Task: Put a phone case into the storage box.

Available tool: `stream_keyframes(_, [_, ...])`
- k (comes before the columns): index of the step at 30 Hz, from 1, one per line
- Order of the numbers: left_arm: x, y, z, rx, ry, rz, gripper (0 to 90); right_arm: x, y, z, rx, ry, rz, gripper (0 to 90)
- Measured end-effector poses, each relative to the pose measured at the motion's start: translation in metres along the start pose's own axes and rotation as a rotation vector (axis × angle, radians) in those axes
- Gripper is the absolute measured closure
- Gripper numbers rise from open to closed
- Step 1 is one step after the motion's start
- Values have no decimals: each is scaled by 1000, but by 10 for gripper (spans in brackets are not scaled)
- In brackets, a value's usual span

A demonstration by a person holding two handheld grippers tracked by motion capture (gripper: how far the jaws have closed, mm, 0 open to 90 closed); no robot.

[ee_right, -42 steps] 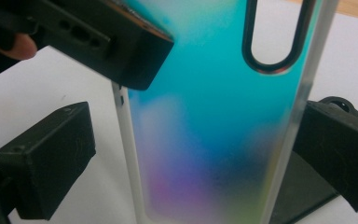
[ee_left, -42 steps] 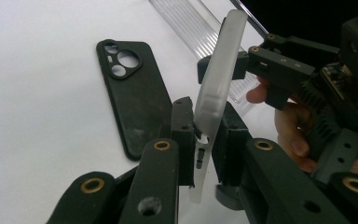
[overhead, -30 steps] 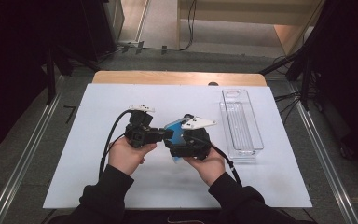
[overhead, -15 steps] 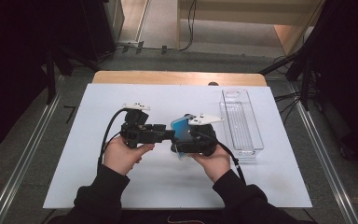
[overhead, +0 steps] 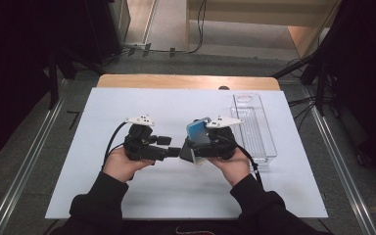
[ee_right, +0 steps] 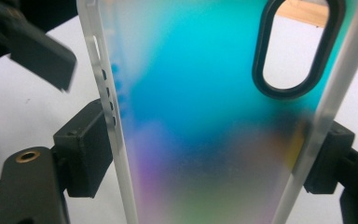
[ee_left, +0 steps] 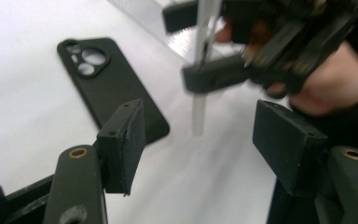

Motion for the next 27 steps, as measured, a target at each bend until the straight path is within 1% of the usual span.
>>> stream_keyframes(2, [3, 3, -7, 17, 18, 23, 344, -2, -1, 1, -1, -4, 5, 169])
stream_keyframes(5, [5, 6, -15, 5, 27, 8, 344, -4, -3, 2, 7, -7, 16, 169])
stream_keyframes(7, [6, 8, -20, 4, 34, 13, 344, -5, -4, 2, 13, -5, 25, 169])
stream_keyframes(11, [8, 10, -29, 12, 37, 8, 344, -7, -6, 0, 9, 8, 27, 168])
stream_keyframes(14, [8, 11, -37, 33, 47, 13, 344, -8, -7, 1, 10, 5, 38, 169])
stream_keyframes(20, [7, 15, -51, 26, 53, 25, 343, -11, -8, 2, 5, 3, 47, 169])
stream_keyframes(21, [7, 15, -53, 23, 54, 22, 344, -11, -8, 2, 4, 2, 49, 169])
stream_keyframes(23, [5, 17, -59, 24, 67, 22, 343, -12, -8, 2, 7, 7, 52, 168])
stream_keyframes(27, [-1, 21, -67, 15, 74, 23, 343, -14, -10, 2, 10, 13, 59, 169])
Point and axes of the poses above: each handheld gripper's, and its own axes: x roughly forward along the jaws, z roughly out of its top, y roughly to its left, the point moved 9 cm from there along x, roughly forward along the jaws, and after that the axes turned 2 degrees about y, right-handed, at the moved point
